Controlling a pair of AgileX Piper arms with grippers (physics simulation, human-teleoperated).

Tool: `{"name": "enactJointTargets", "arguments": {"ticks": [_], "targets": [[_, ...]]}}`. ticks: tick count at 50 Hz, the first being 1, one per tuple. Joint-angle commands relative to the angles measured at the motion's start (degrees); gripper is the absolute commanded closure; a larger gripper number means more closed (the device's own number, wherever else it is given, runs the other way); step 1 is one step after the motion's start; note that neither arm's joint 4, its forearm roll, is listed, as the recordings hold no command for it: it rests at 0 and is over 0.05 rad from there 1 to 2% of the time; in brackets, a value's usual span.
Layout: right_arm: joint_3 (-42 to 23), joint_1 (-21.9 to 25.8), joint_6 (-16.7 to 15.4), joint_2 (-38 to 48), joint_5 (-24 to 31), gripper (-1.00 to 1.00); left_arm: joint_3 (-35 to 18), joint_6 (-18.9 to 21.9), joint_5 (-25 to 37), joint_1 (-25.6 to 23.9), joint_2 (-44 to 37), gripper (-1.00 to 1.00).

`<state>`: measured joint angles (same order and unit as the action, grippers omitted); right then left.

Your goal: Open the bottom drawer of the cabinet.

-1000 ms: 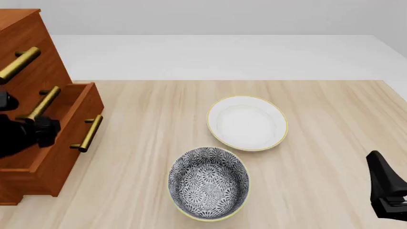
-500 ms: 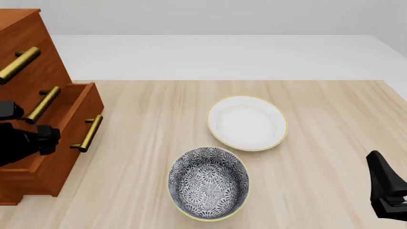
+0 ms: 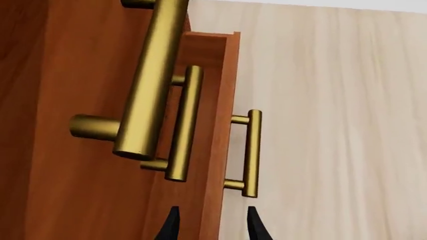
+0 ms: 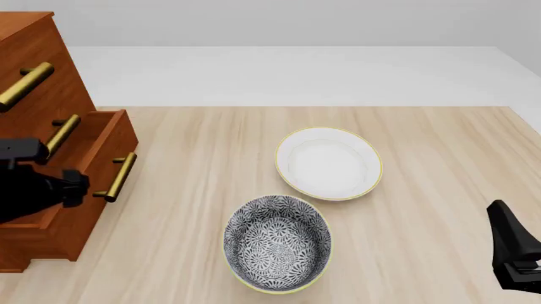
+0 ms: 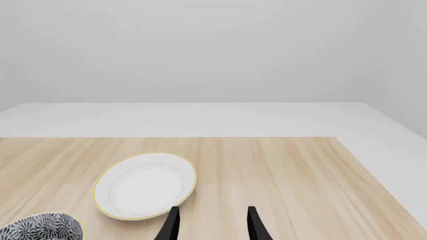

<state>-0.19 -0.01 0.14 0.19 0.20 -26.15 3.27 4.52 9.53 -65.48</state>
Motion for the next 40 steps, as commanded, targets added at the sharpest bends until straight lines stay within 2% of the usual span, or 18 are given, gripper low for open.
{"name": "enactJointTargets", "arguments": {"ticks": [1,2,14,31,40], "targets": [[0.00,-0.02,-0.01,-0.01,-0.02,-1.00,0.08,0.07,-2.11,-0.18,-3.18,-1.00],[0.00,0.01,0.02,0.01,0.01,-1.00,0.99,0.68,-3.94,0.72,-5.17,-1.00],[0.00,-0.02,0.01,0.01,0.02,-1.00,0.85,0.42,-4.45,0.30,-6.68,-1.00],[0.00,0.02,-0.03,0.00,-0.01,-1.00,4.49,-0.16,-10.93,-0.93,-12.84,-1.00],[0.00,-0.01,0.01,0.01,0.01,-1.00,4.35,-0.65,-11.04,-1.94,-13.47,-1.00]]}}
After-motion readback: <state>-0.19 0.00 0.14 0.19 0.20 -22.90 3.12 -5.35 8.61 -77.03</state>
